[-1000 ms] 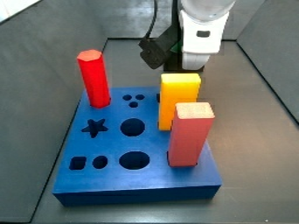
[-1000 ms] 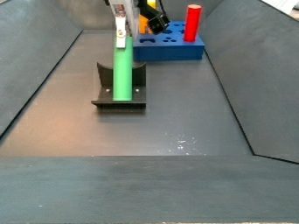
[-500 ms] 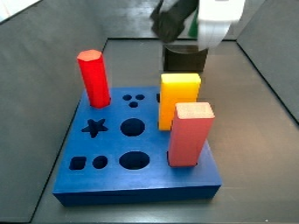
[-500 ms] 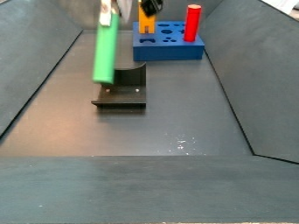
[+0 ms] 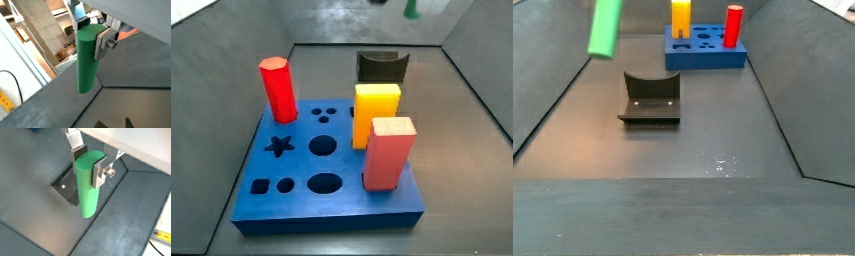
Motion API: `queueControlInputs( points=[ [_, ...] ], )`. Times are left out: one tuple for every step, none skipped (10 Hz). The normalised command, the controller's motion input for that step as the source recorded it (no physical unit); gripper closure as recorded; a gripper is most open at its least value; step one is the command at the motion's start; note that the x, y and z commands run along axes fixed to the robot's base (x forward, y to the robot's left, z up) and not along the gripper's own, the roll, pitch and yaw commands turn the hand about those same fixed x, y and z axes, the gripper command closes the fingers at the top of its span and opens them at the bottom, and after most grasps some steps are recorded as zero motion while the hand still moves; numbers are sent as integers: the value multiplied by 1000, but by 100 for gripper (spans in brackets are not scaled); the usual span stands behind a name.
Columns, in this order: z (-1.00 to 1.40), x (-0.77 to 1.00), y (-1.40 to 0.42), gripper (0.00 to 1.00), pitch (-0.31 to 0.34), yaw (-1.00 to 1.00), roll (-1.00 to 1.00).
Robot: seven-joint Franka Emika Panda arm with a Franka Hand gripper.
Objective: Pick up the oval object. Move up. Place the oval object on the fixture. Regrasp the oval object. Move to above the board. Insert the oval object.
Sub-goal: Move to above the board.
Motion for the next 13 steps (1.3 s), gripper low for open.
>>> queueControlInputs(
  points=[
    [1000,244,-42,100,329,69,-1],
    [847,188,-41,100,312,130,2],
    [734,150,-39,100,295,155,1],
    [455,84,-28,100,233,194,-12],
    [346,66,-24,100,206,201,-21],
    [186,-1000,-993,100,114,1000,-472],
    [175,-1000,-994,100,90,1000,-462],
    [171,-1000,-976,100,58,1000,-458],
    [163,-1000,-964,100,22,1000,-455],
    [177,-1000,-960,100,-8,1000,-445],
    [172,-1000,-941,100,-37,1000,-439],
    [169,-1000,-923,100,-63,1000,-432],
    [151,-849,-759,100,-99,1000,-419]
  ],
)
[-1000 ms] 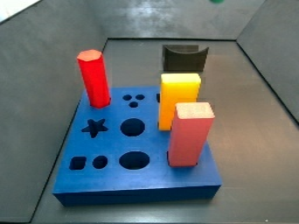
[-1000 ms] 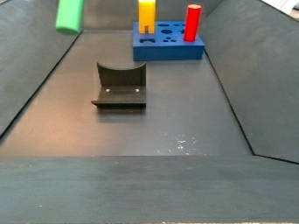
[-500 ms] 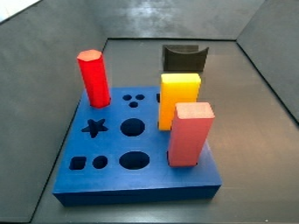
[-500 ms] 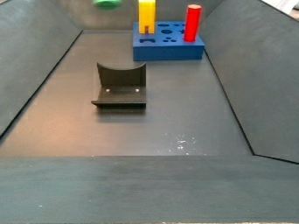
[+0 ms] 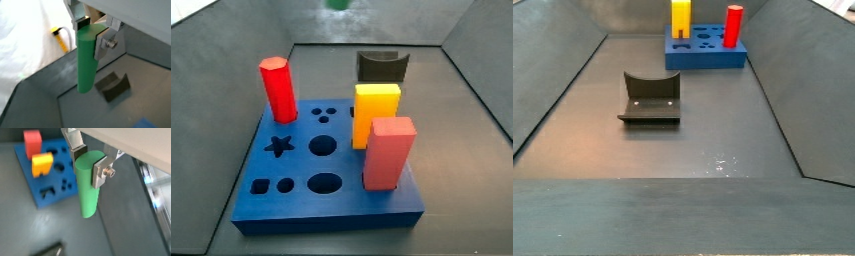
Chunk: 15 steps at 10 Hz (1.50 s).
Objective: Pick up the oval object. Move up. Place the oval object on the fixture. Regrasp the oval object. Move to above the board. Insert the oval object.
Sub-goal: Move to above the board.
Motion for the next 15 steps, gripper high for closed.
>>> queueControlInputs(
  points=[
    [102,-588,-496,100,-125,1000,-410],
    [58,-362,-282,100,-150,1000,-400],
    [22,-210,-155,100,-176,1000,-392],
    [11,-125,-64,100,-215,1000,-377],
    [13,-102,-30,100,-247,1000,-366],
    [-1,-90,-5,100,-281,1000,-353],
    [-4,-94,14,100,-316,1000,-338],
    [-2,-92,25,100,-366,1000,-315],
    [-6,-87,23,100,-400,1000,-295],
    [-5,-76,23,100,-435,1000,-273],
    [-5,-67,22,100,-470,1000,-246],
    [-7,-65,20,100,-523,1000,-205],
    [-7,-64,14,100,-564,1000,-173],
    [-8,-60,15,100,-627,1000,-130],
    [-7,-62,15,100,-548,809,-84]
  ],
)
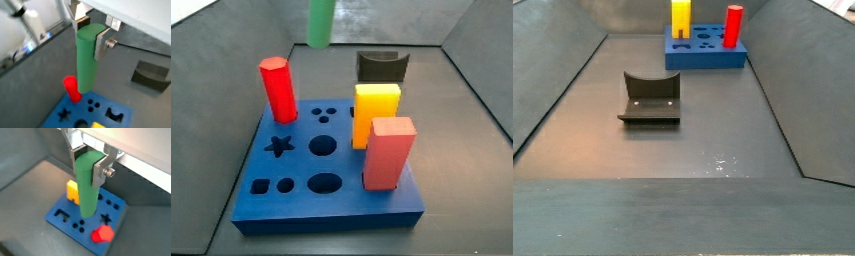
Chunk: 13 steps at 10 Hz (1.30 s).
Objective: Pick up the oval object. Move up. Place the oval object on the fixture. Regrasp the oval object. Move to above the board. Insert the oval object.
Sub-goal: Move to above the board, then insert the oval object.
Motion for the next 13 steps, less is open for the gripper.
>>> queueControlInputs(
  points=[
    [-4,-60,14,100,-457,627,-62],
    [-5,-43,12,100,-278,329,-33],
    [-26,0,0,100,0,0,0],
    [0,-114,0,100,0,0,0],
    [-191,-263,-340,100,0,-189,16],
    [-234,-211,-586,100,-47,-183,14],
    [-306,-3,-660,100,-76,-94,0],
    [-337,-9,-774,100,-51,-146,20],
    [-351,0,-800,100,-50,-240,4],
    [-277,0,-429,100,-61,-794,0],
    [-257,0,-271,100,-29,-920,0],
    [-260,0,-189,100,-16,-971,0],
    [-260,0,-169,100,-27,-980,0]
  ],
)
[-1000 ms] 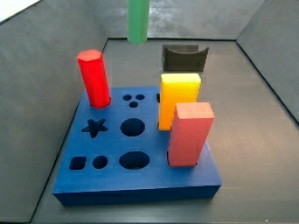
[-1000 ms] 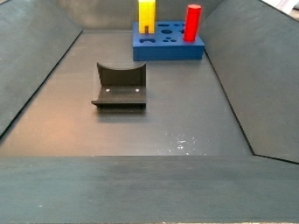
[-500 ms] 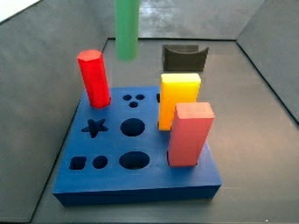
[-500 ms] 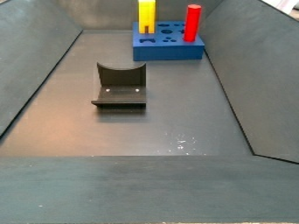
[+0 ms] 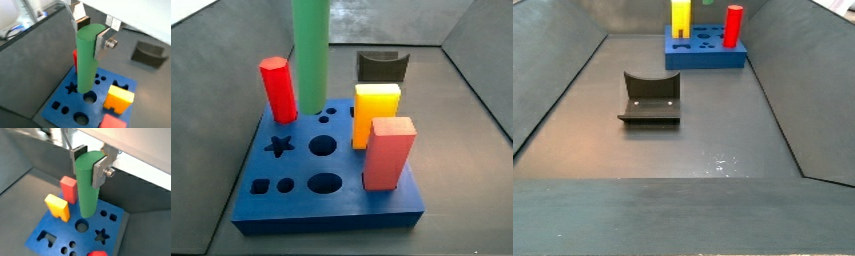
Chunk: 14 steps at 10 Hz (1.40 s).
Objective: Pick up the oval object. Move up. Place the oval object on the fixture. Regrasp the oval object. Move to above the board. Insert the oval object.
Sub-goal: Insert the oval object.
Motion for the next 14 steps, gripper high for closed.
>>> queueControlInputs(
  points=[
    [-240,0,-157,100,-36,-991,0],
    [-246,0,-146,100,-41,-997,0],
    [-229,0,-140,100,-63,-986,-16],
    [-209,0,-137,100,-69,-986,-23],
    [-186,0,-129,100,-61,-1000,-26],
    [-183,0,-117,100,-63,-1000,-26],
    [-189,0,-120,100,-63,-1000,-24],
    [-260,20,-154,100,-106,-946,-17],
    [-223,6,-231,100,-139,-886,-29],
    [-129,0,-200,100,-90,-951,-36],
    [-123,0,-197,100,-87,-954,-34],
    [-129,0,-177,100,-74,-971,-30],
    [-149,0,-114,100,-43,-1000,-21],
    [-160,0,-97,100,-43,-1000,-20]
  ],
)
